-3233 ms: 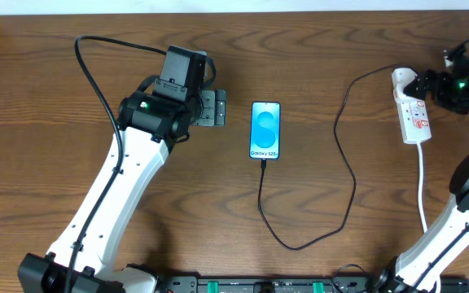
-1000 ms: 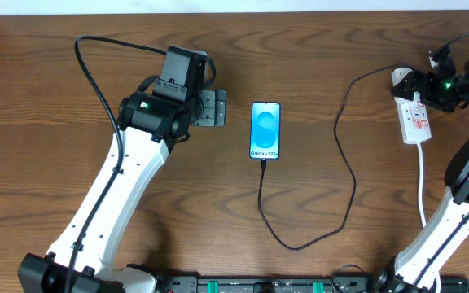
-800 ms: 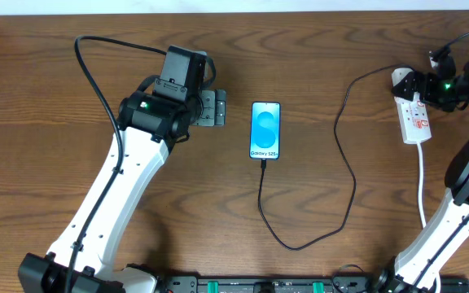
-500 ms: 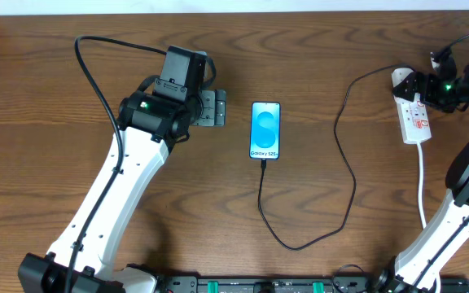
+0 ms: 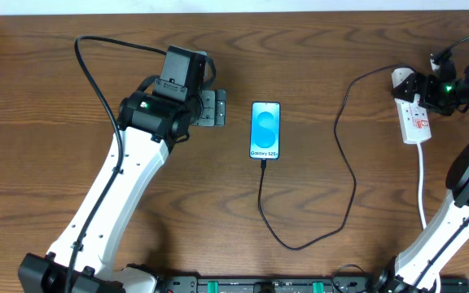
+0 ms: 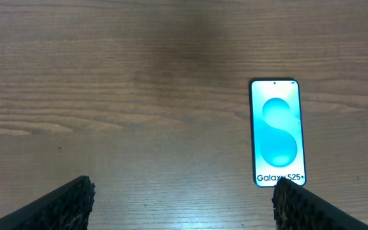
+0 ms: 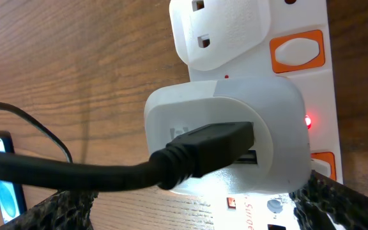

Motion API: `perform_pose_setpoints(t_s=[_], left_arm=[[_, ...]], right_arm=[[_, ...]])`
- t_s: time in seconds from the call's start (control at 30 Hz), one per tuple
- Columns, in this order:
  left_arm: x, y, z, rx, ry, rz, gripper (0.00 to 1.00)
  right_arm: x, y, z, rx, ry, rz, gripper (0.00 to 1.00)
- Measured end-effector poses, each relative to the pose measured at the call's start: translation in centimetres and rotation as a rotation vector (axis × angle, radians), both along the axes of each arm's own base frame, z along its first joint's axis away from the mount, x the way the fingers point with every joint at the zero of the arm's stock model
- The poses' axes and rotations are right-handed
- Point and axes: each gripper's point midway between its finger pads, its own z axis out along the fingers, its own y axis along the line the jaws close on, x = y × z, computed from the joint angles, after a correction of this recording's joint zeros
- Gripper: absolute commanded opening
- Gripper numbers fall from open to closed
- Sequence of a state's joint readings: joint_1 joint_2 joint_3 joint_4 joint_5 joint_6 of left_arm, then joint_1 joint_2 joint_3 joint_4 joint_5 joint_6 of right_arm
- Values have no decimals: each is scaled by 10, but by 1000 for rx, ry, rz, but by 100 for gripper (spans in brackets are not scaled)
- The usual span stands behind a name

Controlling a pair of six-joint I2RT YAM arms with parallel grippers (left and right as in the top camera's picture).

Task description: Plug charger to phone and switch on socket

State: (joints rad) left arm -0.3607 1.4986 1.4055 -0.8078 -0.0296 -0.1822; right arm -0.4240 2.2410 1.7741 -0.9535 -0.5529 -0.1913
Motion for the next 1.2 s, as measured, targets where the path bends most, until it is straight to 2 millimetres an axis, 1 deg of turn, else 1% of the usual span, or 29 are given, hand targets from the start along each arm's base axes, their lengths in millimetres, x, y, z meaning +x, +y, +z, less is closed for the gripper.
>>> perform_pose_setpoints(t_s=[0.2,0.4,0.47,0.57,0.67,0.73,0.77,0.8,0.87,0.97,1.03,1.07,1.1,1.17,1.2], left_arm=[[0,0,0,0,0,0,89],[0,0,0,0,0,0,89],[0,0,0,0,0,0,89],[0,0,0,0,0,0,89],[0,0,0,0,0,0,89],[0,0,0,0,0,0,89],[0,0,0,0,0,0,89],[0,0,0,0,0,0,89],[0,0,0,0,0,0,89],[0,0,0,0,0,0,89],[0,0,0,0,0,0,89],[0,0,0,0,0,0,89],[0,0,0,0,0,0,89],[0,0,0,0,0,1,89],[0,0,0,0,0,0,89]], right_arm=[[0,0,1,8,15,-32,99],[0,-4,1,22,58,-117,99],[-9,-4,1,26,117,-163,99],[-18,-14,0,-12,170,-229,99],[-32,-22,-7,-59,239,-286,99],[-40,-26,-5,-86,269,-312,99],[-43,-27,-2,-99,275,-322,99],[-45,-29,5,-111,270,-330,99],[-48,-31,26,-135,242,-345,99],[-52,-31,71,-167,165,-367,99],[-59,-28,105,-185,105,-381,99],[-64,-26,126,-194,66,-389,99],[-66,-26,133,-198,52,-391,99],[-74,-21,162,-211,-13,-400,99],[-75,-20,170,-215,-33,-401,99]])
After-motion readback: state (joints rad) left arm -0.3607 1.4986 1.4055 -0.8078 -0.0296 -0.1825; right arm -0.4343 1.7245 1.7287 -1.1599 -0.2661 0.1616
